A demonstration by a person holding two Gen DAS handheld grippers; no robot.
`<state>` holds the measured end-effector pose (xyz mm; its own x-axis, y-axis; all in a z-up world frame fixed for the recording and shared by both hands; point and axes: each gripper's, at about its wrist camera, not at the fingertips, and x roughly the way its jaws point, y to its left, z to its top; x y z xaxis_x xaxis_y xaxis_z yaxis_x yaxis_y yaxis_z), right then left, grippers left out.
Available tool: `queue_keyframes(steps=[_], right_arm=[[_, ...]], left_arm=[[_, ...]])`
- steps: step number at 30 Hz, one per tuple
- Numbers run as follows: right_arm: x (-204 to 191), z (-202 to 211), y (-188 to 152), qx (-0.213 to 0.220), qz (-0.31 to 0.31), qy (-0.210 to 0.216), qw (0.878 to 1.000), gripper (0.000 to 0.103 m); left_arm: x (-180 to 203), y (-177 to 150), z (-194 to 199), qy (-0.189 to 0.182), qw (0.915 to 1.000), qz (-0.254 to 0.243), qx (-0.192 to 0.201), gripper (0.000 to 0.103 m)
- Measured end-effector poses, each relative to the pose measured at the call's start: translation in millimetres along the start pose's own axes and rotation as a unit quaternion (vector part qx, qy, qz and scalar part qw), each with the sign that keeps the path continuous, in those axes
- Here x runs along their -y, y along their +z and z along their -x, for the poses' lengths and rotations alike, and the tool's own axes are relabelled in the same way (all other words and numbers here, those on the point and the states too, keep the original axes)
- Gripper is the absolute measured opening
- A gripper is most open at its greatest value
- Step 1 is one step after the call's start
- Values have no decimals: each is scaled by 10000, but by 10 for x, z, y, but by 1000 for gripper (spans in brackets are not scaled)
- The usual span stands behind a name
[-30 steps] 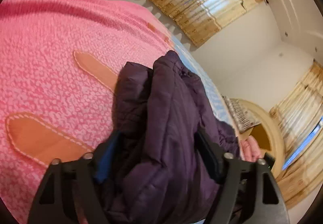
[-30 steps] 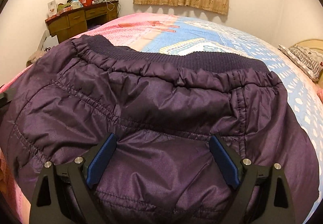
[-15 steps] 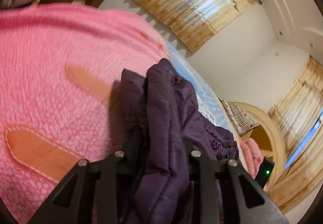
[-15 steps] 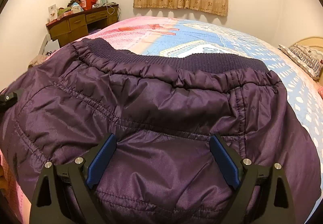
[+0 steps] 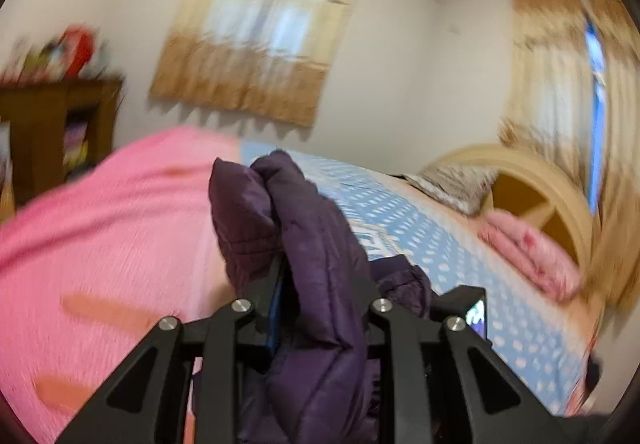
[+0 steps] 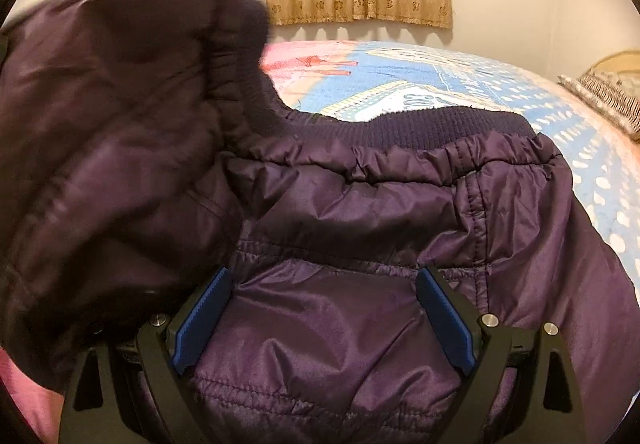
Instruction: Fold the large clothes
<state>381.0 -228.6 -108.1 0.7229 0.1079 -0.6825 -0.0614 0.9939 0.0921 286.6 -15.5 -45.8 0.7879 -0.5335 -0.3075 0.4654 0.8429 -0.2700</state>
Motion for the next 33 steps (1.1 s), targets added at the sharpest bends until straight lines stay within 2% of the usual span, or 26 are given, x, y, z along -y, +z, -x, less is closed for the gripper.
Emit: queue_keyframes(steps=[2, 4, 5, 7, 10, 12, 13, 15, 18, 20, 21, 22, 25, 27, 28, 30, 31, 33], right_arm=[[121, 157, 20, 62, -179, 262, 9995, 93], [217, 271, 16, 46, -231, 395, 9989, 93], [288, 382, 0, 122, -216, 523, 9983, 93], [451, 588, -42, 242, -294, 632, 9973, 93], [957, 907, -93, 449, -797, 926, 9915, 94], [1261, 1017, -83, 559, -1306, 1041, 9844, 94], [1422, 1076, -68, 599, -1531, 875, 9825, 94], [1494, 1119, -44, 643, -1480, 720, 9843, 94], [1413, 1045, 9, 660, -1361, 866, 9847, 94], [1226, 999, 50, 773, -1230, 1087, 9834, 94], [1128, 991, 60, 828, -1147, 1153, 9832, 94], [997, 986, 92, 904, -1027, 1217, 9831, 94], [582, 942, 204, 902, -476, 1192, 9876, 94], [373, 836, 297, 798, -229, 1326, 9877, 94], [311, 786, 319, 762, -176, 1366, 9875, 94], [276, 663, 347, 646, -131, 1280, 9896, 94], [264, 586, 361, 570, -128, 1245, 9905, 94], [280, 454, 344, 408, -120, 1180, 9921, 94]], left_arm=[[202, 62, -70, -127, 9991, -399, 11, 24], [362, 80, -121, -204, 9971, -732, 33, 18], [417, 84, -146, -279, 9963, -818, 31, 14], [555, 79, -204, -493, 9944, -936, -72, 14], [743, -58, -397, -554, 9882, -1398, -288, 14], [801, -201, -483, -350, 9829, -1777, -337, 14], [782, -233, -477, -234, 9821, -1844, -314, 14], [649, -213, -330, -214, 9870, -1587, -157, 14], [352, -118, -94, 243, 9942, -1038, 144, 19], [22, -73, 91, 788, 9947, -566, 325, 22], [-102, -87, 160, 982, 9935, -447, 370, 28], [-267, -111, 218, 1351, 9896, -383, 298, 31], [-651, -232, 340, 2081, 9778, -190, 125, 46], [-945, -322, 382, 2462, 9688, 243, -142, 77], [-1095, -379, 408, 2538, 9657, 503, -207, 79], [-1287, -487, 342, 2365, 9659, 885, -575, 82], [-1434, -554, 296, 2271, 9633, 1168, -832, 82], [-1538, -615, 309, 2001, 9622, 1652, -827, 86]])
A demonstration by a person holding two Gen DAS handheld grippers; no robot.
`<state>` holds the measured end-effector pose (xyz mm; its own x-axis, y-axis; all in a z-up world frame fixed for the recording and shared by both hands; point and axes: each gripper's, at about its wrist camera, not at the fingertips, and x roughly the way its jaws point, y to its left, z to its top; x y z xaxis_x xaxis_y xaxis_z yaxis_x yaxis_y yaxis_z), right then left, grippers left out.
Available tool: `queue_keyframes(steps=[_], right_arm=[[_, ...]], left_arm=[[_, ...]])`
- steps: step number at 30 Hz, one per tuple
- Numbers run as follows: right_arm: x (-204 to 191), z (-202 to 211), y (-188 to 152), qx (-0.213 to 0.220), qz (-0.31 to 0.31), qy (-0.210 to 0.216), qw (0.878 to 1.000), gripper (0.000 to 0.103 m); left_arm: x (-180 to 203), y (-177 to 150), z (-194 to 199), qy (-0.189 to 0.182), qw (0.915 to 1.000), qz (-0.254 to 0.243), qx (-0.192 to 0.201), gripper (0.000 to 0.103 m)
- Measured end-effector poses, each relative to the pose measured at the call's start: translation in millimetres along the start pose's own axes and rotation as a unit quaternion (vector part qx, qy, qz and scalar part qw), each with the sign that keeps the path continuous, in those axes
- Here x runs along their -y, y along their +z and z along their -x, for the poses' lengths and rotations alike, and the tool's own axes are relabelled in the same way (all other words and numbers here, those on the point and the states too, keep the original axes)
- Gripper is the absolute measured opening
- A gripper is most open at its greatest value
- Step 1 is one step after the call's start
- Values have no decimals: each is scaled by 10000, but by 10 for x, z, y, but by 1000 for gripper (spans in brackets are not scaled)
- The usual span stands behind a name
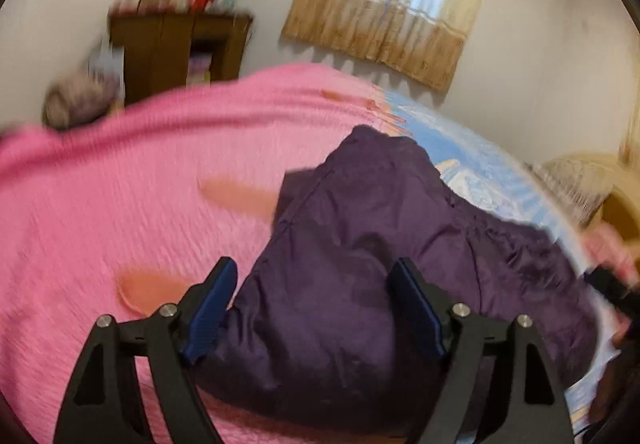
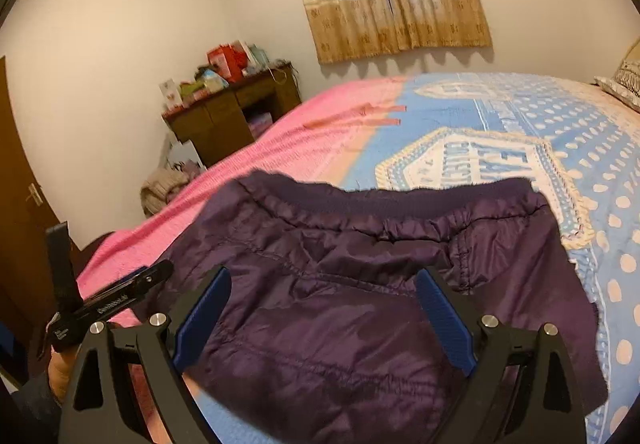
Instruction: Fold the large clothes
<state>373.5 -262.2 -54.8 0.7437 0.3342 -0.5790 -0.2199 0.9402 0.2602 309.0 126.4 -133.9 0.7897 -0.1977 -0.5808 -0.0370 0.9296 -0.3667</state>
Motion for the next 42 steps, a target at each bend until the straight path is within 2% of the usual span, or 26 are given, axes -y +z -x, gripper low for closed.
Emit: queue_keyframes(steps=[3, 6, 7, 10, 11, 12, 13, 15, 18, 19, 22, 25, 26, 27, 28, 29, 30, 32, 33, 34, 35, 36, 37, 38, 41, 42], right_arm=[[13, -69, -83, -157, 50, -114, 9998, 94], [120, -143, -166, -270, -31, -178, 9995, 94], [132, -145, -207, -294, -47, -205, 9993, 94], [161, -244, -272, -361, 59, -314, 9988, 94], [145, -267, -299, -352, 141, -365, 9986, 94], [129, -279, -317, -343, 216, -408, 9983, 94], [112, -306, -339, -366, 296, -472, 9978, 94], [86, -365, -385, -443, 410, -539, 9967, 94], [98, -367, -421, -420, 382, -506, 9971, 94], [109, -364, -426, -411, 349, -489, 9973, 94], [108, -365, -435, -405, 335, -488, 9974, 94], [107, -367, -446, -415, 332, -473, 9975, 94], [107, -362, -448, -408, 325, -457, 9976, 94], [109, -358, -449, -399, 323, -438, 9977, 94], [107, -350, -453, -386, 325, -416, 9979, 94], [102, -342, -465, -365, 341, -403, 9979, 94], [104, -339, -465, -355, 347, -401, 9980, 94], [103, -346, -468, -360, 349, -410, 9979, 94], [108, -348, -469, -366, 352, -417, 9978, 94], [106, -349, -467, -367, 351, -431, 9978, 94], [111, -348, -466, -363, 333, -435, 9978, 94], [124, -346, -466, -355, 316, -423, 9980, 94], [131, -336, -467, -338, 293, -413, 9981, 94], [133, -324, -467, -312, 273, -403, 9983, 94], [164, -273, -482, -189, 141, -304, 9993, 94], [183, -245, -481, -142, 81, -254, 9995, 94]], left_arm=[[-163, 63, -128, -540, 9952, 723, -379, 97], [-324, 48, -364, -1006, 9806, 1476, -808, 103], [-353, 31, -389, -1063, 9781, 1616, -765, 103], [-174, -22, -370, -1234, 9789, 1491, -652, 103], [-120, -41, -363, -1399, 9773, 1473, -605, 93], [-103, -49, -375, -1764, 9705, 1529, -608, 68], [-128, -53, -389, -1896, 9646, 1700, -686, 64], [-141, -35, -398, -2050, 9594, 1835, -619, 39], [-47, 27, -302, -2306, 9585, 1616, -449, 28], [-38, 38, -274, -2375, 9580, 1561, -384, 27], [106, 168, -198, -2480, 9593, 1337, -211, 27], [135, 210, -319, -1893, 9744, 1198, -209, 35], [86, 190, -390, -1719, 9766, 1260, -274, 45], [33, 175, -453, -1512, 9787, 1350, -320, 63], [-39, 146, -496, -1326, 9796, 1475, -335, 71], [-118, 119, -549, -1321, 9766, 1649, -396, 80], [-161, 92, -575, -1411, 9736, 1742, -438, 80], [-141, 56, -578, -1490, 9741, 1652, -401, 81], [-121, 62, -617, -1672, 9714, 1623, -461, 72], [-128, 71, -661, -1890, 9665, 1658, -510, 57], [-168, 96, -699, -2277, 9536, 1890, -556, 37], [-196, 133, -695, -2657, 9395, 2101, -514, 31], [-150, 183, -650, -2769, 9383, 2024, -449, 30], [-21, 263, -546, -2821, 9427, 1751, -328, 28], [578, 496, -160, -3057, 9494, 721, 68, 28], [807, 558, -42, -3148, 9483, 343, 184, 26]])
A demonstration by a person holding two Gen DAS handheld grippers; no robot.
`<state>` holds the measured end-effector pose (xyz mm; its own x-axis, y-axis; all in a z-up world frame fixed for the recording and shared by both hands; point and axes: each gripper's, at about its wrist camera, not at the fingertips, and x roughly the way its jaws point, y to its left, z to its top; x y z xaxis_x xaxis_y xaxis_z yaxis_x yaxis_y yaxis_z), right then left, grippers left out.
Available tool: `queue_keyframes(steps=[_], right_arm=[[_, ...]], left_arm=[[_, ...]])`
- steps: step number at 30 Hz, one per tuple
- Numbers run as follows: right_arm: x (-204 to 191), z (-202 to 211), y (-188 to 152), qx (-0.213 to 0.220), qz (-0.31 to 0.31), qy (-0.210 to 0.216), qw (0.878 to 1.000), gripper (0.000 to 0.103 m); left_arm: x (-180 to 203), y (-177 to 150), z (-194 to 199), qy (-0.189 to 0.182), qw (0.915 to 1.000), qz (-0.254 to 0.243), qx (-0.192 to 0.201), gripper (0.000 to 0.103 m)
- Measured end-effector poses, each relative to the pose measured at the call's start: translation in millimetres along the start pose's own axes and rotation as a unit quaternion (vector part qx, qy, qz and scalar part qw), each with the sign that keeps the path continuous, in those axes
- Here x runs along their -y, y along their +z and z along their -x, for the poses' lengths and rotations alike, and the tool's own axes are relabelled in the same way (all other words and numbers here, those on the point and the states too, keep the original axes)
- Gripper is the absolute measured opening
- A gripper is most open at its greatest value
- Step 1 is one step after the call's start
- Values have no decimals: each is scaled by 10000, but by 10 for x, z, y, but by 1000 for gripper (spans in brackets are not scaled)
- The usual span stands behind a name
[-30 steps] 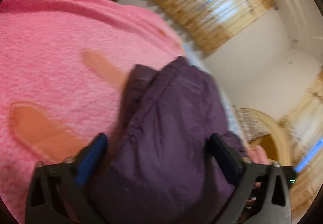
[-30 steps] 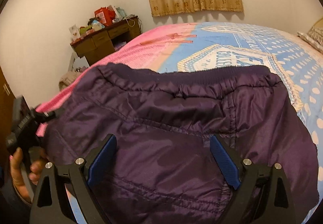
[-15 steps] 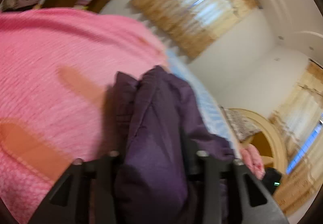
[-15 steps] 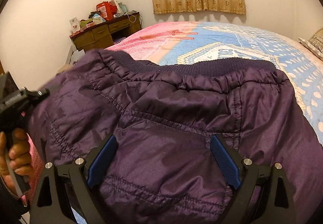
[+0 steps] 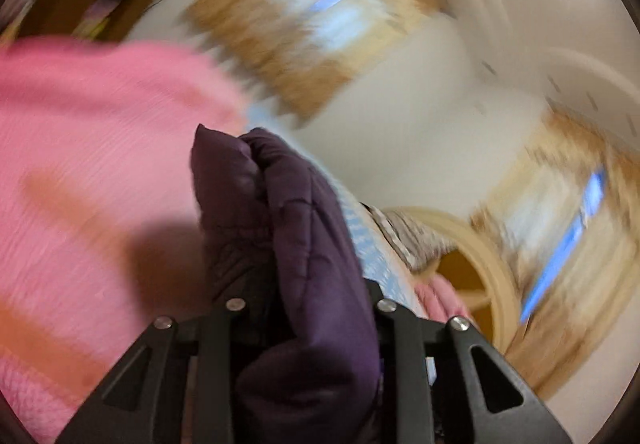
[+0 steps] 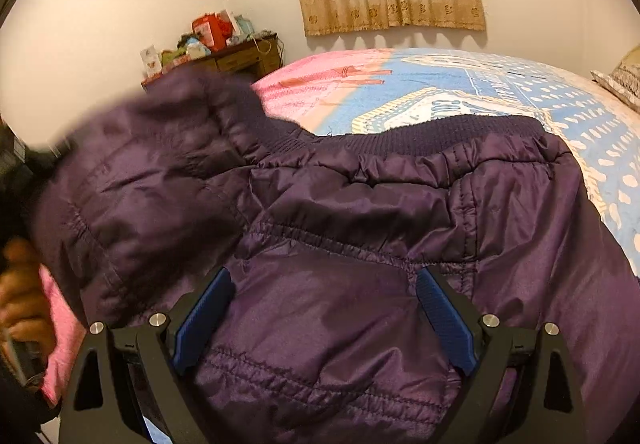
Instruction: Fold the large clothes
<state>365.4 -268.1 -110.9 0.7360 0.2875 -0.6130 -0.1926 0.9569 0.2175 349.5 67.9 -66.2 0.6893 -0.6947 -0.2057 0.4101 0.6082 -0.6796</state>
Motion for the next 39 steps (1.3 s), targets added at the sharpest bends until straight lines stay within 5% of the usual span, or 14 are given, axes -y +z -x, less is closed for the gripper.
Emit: queue_keyframes(steps=[3, 6, 12, 17, 25, 32, 36, 39], right_arm=[[82, 187, 3, 193, -211, 217, 9994, 94], [204, 505, -34, 408, -325, 415, 9978, 94], [879, 1154, -174, 636, -1014, 393, 9920, 94], [1318, 1314, 107, 776, -1935, 990, 9730, 94], [532, 841, 1372, -373, -906, 1714, 9803, 94], [-265, -227, 1757, -2325, -215, 1790, 9558, 92], [-490, -656, 1654, -3196, -20, 1996, 9263, 77], [-519, -834, 1536, -3387, 303, 1427, 9295, 20]], left_arm=[[750, 28, -247, -66, 9913, -1303, -149, 25], [1260, -107, -672, -268, 9706, -2344, -473, 16], [1388, -582, -1198, -309, 9424, -3118, -1170, 15], [1161, -724, -1122, -70, 9447, -3043, -1221, 15], [1244, -928, -1001, 141, 9310, -3539, -885, 15], [1225, -1027, -898, 134, 9293, -3620, -725, 15], [1218, -1062, -906, 129, 9288, -3639, -684, 16], [1230, -1067, -895, 149, 9298, -3616, -673, 17]])
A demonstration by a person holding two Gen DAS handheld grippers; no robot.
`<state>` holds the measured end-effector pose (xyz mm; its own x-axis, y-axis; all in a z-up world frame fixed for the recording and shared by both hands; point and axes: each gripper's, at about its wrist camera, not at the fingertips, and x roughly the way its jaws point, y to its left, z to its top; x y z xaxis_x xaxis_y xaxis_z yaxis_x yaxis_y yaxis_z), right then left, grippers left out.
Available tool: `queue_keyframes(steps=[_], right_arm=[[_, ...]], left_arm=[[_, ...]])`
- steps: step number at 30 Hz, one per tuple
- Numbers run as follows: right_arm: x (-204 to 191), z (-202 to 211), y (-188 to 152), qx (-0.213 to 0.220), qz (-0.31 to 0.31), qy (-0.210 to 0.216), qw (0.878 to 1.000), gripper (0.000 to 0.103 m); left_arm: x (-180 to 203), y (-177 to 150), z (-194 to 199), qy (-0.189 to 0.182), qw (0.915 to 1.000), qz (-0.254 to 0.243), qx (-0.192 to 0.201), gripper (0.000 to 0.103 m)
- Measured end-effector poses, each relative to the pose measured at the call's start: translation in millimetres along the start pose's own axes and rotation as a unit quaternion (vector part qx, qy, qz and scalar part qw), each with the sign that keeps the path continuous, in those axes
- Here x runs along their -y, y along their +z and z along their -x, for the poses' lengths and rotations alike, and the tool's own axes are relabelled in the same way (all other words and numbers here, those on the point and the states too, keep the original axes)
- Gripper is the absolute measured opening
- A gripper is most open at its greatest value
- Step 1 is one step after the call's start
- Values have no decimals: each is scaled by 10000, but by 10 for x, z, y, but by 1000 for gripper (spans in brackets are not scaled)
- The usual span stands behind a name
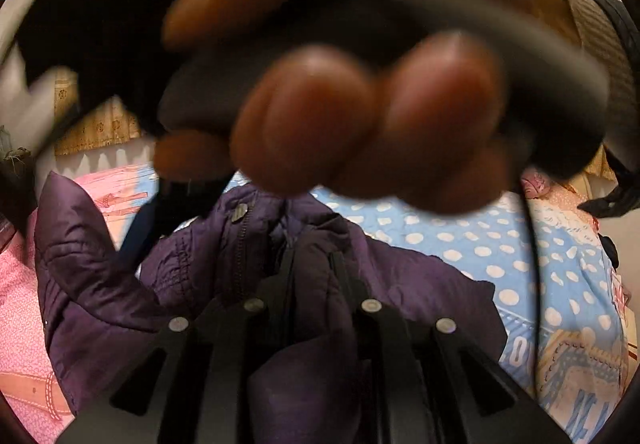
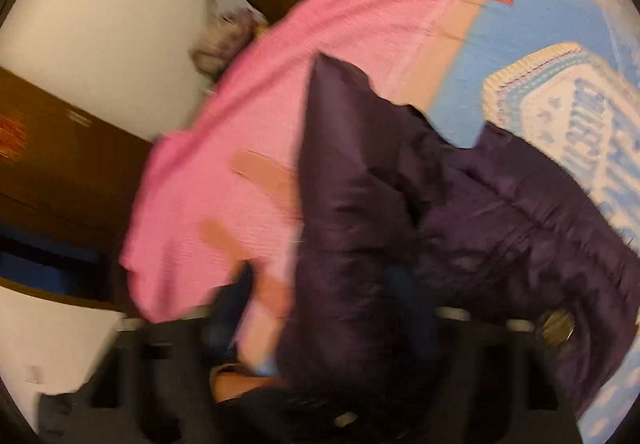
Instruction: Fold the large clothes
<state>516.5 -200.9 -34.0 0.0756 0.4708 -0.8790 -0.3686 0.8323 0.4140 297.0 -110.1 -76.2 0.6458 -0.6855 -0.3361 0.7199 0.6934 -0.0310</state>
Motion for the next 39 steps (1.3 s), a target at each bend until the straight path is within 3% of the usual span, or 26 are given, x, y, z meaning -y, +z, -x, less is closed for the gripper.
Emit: queue_keyframes(steps=[2, 4, 6, 8, 11, 15, 17, 19, 20, 21, 22, 24, 26, 29, 30, 31, 32, 33, 39], right_arm=[[-100, 126, -107, 344, 285, -226, 9987, 13], [-177, 357, -253, 717, 377, -303, 9963, 9], [-220, 586, -358, 1076, 413, -399, 9925, 8], [-168, 794, -532, 1326, 378, -410, 9896, 8], [56, 1078, -845, 1545, 214, -427, 9868, 7], [376, 1286, -1185, 1817, -145, -402, 9824, 6], [585, 1360, -1387, 1959, -377, -350, 9793, 6], [747, 1415, -1548, 2045, -546, -321, 9768, 5], [848, 1434, -1643, 2077, -656, -393, 9752, 0], [956, 1452, -1719, 2112, -786, -542, 9728, 0], [1156, 1467, -1845, 2153, -1050, -498, 9696, 0], [1400, 1449, -1989, 2186, -1311, -364, 9663, 0], [1605, 1473, -2131, 2399, -1572, -22, 9580, 0], [1619, 1607, -2114, 2874, -1620, 218, 9438, 3], [1575, 1632, -2061, 2922, -1574, 287, 9429, 20], [1489, 1646, -1932, 2976, -1463, 388, 9426, 67], [1398, 1651, -1840, 3057, -1381, 454, 9410, 87], [1284, 1632, -1735, 3130, -1247, 471, 9404, 96], [927, 1044, -817, 2208, -763, 388, 9716, 94]], left_arm=[[17, 26, 52, 83, 10000, 23, 15, 25], [101, 83, 243, 283, 9994, -59, 167, 40], [193, 152, 545, 321, 9985, -77, 437, 74], [247, 218, 917, 363, 9966, 95, 739, 89], [252, 322, 1345, 421, 9934, 267, 1037, 100], [108, 565, 1495, 850, 9862, 516, 1323, 103], [12, 661, 1271, 1049, 9865, 618, 1092, 103], [-87, 705, 913, 1023, 9901, 634, 725, 103], [-95, 709, 719, 1117, 9908, 584, 500, 103], [-82, 671, 556, 1101, 9922, 506, 286, 103], [-49, 655, 351, 917, 9952, 352, -38, 103], [72, 529, 27, 886, 9941, 109, -623, 99], [135, 472, -228, 432, 9922, 101, -1167, 97], [345, 489, -199, 349, 9937, -166, -1050, 96], [394, 487, -192, 277, 9943, -206, -1010, 95], [378, 491, -208, 264, 9947, -256, -960, 95], [436, 481, -176, 310, 9947, -393, -901, 95], [467, 457, -172, 361, 9944, -498, -857, 95], [347, 364, -71, 361, 9966, -406, -625, 95]])
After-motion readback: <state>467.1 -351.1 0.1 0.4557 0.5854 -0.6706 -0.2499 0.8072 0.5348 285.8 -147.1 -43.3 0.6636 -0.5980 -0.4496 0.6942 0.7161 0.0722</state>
